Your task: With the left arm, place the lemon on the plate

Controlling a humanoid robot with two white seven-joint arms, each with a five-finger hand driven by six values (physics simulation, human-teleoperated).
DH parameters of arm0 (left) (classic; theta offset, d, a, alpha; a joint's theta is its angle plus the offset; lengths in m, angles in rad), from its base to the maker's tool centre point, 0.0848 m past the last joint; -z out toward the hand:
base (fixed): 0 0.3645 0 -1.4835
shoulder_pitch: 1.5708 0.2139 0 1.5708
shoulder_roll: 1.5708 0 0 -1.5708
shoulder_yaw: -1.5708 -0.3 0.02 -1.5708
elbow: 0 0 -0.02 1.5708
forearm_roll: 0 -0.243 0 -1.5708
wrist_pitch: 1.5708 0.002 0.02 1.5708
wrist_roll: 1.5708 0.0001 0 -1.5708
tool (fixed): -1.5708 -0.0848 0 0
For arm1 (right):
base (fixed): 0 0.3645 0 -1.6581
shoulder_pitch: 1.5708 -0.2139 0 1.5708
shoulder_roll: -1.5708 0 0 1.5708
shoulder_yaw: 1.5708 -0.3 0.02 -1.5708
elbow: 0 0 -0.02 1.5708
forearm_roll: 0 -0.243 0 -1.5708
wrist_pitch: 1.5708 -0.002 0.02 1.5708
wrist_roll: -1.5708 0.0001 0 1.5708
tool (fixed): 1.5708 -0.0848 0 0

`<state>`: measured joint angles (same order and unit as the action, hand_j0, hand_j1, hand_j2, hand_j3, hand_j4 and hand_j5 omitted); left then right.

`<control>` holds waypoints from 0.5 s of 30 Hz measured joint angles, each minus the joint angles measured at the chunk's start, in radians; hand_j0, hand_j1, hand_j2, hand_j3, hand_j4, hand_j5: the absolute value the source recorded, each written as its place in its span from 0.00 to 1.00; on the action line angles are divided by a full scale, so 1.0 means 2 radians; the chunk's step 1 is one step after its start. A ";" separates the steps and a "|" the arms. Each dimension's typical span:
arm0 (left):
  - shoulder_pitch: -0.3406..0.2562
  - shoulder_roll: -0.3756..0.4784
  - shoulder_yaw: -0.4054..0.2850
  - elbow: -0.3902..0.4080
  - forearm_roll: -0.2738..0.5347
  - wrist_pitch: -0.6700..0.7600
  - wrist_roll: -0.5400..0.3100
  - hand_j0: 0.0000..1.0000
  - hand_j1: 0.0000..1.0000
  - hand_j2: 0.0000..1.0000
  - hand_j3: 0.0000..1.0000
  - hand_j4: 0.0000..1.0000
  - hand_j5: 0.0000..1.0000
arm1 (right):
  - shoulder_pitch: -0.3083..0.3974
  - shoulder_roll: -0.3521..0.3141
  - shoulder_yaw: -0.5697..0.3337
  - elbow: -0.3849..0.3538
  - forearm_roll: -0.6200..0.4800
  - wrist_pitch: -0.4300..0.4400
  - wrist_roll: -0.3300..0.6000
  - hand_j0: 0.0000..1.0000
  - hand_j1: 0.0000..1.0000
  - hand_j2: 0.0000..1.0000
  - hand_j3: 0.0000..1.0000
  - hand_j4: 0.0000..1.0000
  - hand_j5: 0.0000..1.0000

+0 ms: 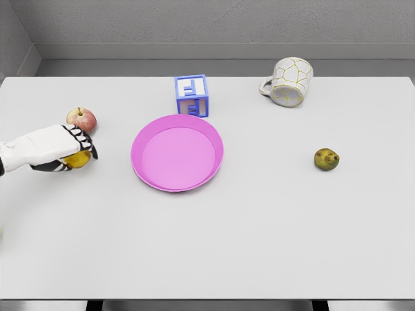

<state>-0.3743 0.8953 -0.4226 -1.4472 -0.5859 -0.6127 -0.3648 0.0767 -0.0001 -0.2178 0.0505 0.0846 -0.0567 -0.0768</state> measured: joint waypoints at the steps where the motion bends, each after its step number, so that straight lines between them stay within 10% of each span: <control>1: -0.004 -0.004 0.000 -0.001 0.000 0.000 0.000 0.61 0.61 0.61 0.61 0.61 0.61 | 0.000 0.000 0.000 0.000 0.000 0.000 0.000 1.00 1.00 1.00 1.00 1.00 1.00; 15: -0.017 -0.039 0.000 -0.003 0.001 0.000 0.000 0.61 0.61 0.61 0.61 0.61 0.61 | 0.000 0.000 0.000 0.000 0.000 0.000 0.000 1.00 1.00 1.00 1.00 1.00 1.00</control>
<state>-0.4080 0.8171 -0.4233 -1.4540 -0.5833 -0.6127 -0.3644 0.0767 0.0000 -0.2178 0.0505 0.0846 -0.0567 -0.0768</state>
